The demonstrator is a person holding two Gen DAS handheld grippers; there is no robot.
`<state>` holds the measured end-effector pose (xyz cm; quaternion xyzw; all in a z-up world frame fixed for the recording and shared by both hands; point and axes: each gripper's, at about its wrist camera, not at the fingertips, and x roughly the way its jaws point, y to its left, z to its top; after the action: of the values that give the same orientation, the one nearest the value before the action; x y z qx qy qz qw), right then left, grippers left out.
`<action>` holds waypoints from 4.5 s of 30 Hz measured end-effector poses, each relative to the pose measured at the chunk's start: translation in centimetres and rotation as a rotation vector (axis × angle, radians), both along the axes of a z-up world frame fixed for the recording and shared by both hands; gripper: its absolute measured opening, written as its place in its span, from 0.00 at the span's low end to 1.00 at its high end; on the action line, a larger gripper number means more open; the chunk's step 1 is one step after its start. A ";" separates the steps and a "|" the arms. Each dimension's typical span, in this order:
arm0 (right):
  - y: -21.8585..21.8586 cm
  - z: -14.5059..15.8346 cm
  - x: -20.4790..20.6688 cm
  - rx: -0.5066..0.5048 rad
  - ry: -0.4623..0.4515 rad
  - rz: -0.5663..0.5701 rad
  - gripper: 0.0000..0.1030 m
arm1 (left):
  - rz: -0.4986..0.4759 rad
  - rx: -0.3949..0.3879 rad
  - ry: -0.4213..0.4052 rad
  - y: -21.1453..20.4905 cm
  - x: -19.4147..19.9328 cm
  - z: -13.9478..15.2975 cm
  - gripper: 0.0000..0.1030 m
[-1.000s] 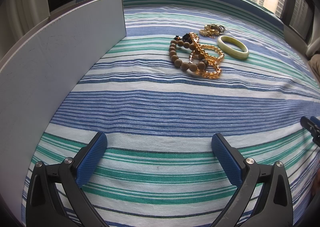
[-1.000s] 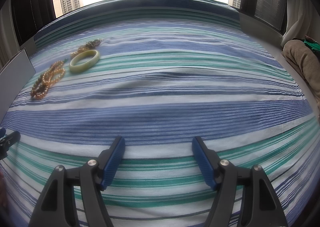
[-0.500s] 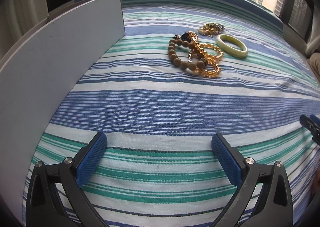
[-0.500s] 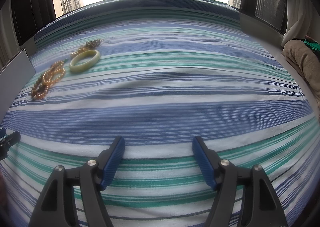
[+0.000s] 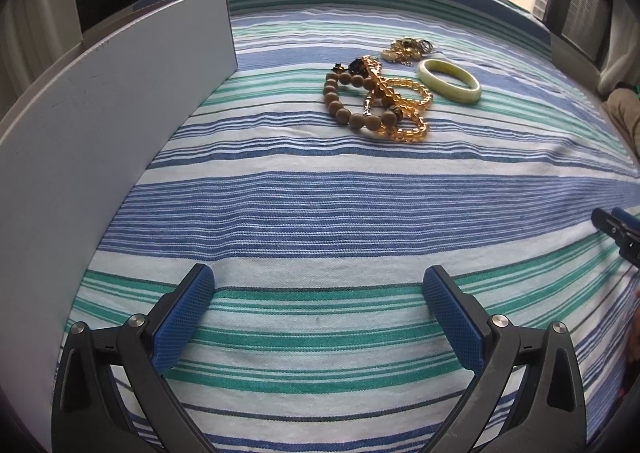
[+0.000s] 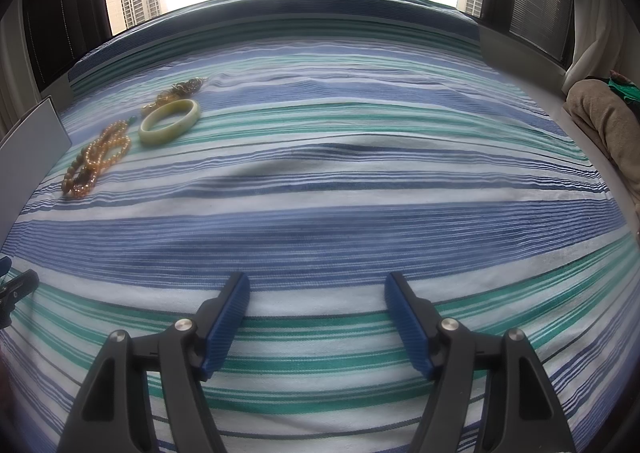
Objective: Organize jewelry
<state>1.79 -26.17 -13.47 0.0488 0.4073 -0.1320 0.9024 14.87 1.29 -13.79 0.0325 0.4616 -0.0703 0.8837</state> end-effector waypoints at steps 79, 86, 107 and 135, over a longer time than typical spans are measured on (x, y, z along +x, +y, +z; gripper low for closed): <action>0.0 0.0 0.0 0.002 0.000 -0.001 0.71 | 0.021 -0.109 0.234 -5.6 16.4 3.6 0.58; 0.0 -0.1 0.0 0.002 0.000 -0.001 0.71 | -0.014 -0.069 0.267 -7.0 15.8 3.0 0.09; 0.0 -0.1 0.0 0.003 0.000 -0.001 0.71 | -0.181 -0.407 0.184 -2.3 7.4 17.4 0.09; 13.5 6.4 2.1 0.296 -0.020 0.499 0.65 | 0.155 -0.352 0.242 11.3 -5.1 2.6 0.35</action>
<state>3.93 -12.65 -7.04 0.0794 0.4124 0.1556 0.8941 9.76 12.60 -11.22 -0.1666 0.5458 -0.0849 0.8168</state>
